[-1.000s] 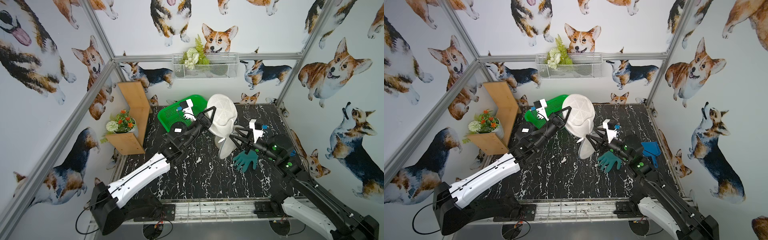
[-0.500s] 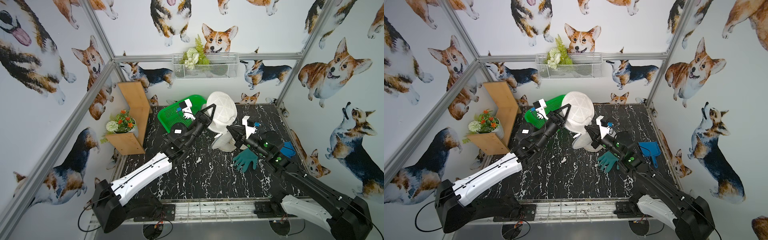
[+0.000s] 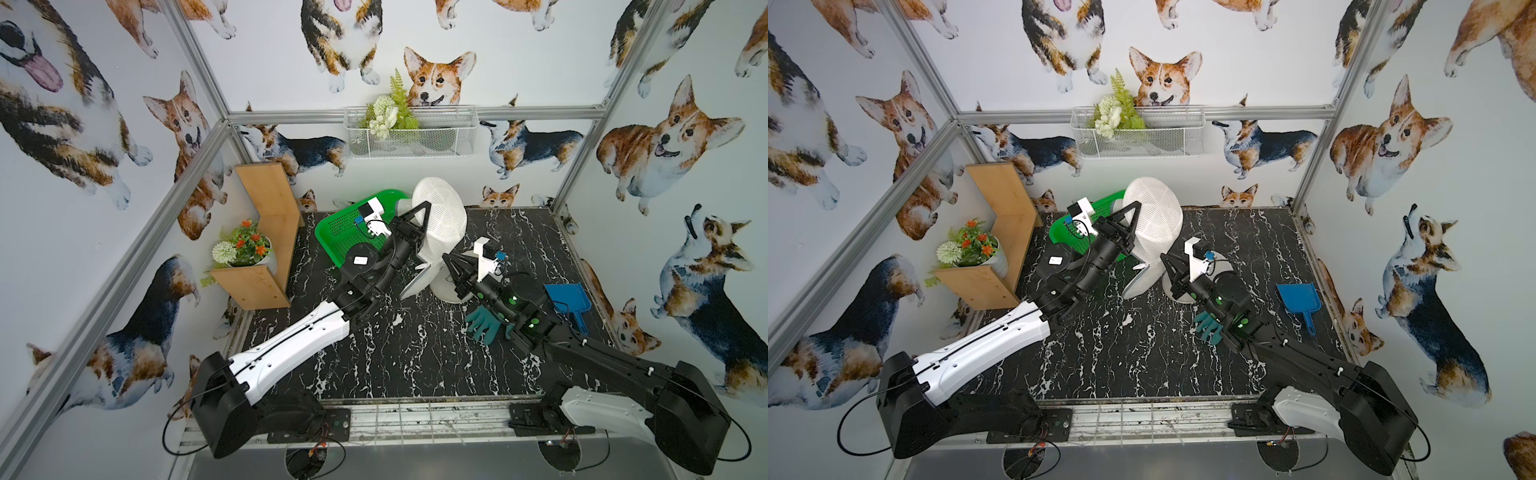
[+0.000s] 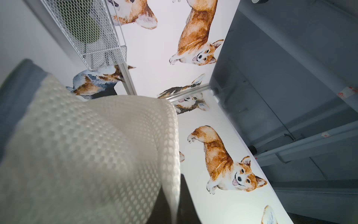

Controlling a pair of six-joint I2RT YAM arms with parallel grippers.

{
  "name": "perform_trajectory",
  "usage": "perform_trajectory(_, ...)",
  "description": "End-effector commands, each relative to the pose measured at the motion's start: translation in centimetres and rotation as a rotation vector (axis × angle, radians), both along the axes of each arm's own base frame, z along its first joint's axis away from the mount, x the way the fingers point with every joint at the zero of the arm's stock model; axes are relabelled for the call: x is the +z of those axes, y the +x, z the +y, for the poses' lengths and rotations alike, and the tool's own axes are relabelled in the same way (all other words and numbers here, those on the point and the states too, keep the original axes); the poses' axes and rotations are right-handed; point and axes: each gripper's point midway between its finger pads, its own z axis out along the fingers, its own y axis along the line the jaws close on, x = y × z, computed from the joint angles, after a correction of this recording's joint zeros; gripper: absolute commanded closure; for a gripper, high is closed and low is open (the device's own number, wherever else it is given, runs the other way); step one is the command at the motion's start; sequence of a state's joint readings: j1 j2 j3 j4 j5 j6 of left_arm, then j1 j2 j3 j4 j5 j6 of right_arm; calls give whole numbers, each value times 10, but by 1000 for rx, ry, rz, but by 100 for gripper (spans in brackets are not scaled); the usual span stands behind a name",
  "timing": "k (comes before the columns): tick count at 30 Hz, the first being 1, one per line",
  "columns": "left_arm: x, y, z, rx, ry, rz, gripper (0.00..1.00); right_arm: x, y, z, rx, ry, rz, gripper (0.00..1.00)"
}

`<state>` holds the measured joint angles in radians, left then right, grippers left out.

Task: Turn the laundry bag inside out
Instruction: Turn over the laundry bag.

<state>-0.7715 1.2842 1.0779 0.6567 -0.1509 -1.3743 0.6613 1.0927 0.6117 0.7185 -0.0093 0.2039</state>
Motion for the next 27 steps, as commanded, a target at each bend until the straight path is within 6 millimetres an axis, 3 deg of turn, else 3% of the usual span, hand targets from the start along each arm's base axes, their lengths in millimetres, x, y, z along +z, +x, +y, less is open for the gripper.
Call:
perform_trajectory(1, -8, 1, 13, 42, -6, 65, 100, 11, 3, -24, -137, -73, -48, 52)
perform_trajectory(6, -62, 5, 27, 105, 59, 269, 100, 10, -23, -37, -124, -322, -104, 43)
perform_trajectory(12, -79, 6, 28, 104, 56, 318, 100, 9, -50, -31, -1, -528, -212, 41)
perform_trajectory(20, -87, 3, 23, 72, 49, 354, 100, 9, -18, -11, -18, -796, -354, 45)
perform_trajectory(27, -91, -2, 24, 64, 51, 376, 100, 32, 2, 0, -88, -795, -465, 59)
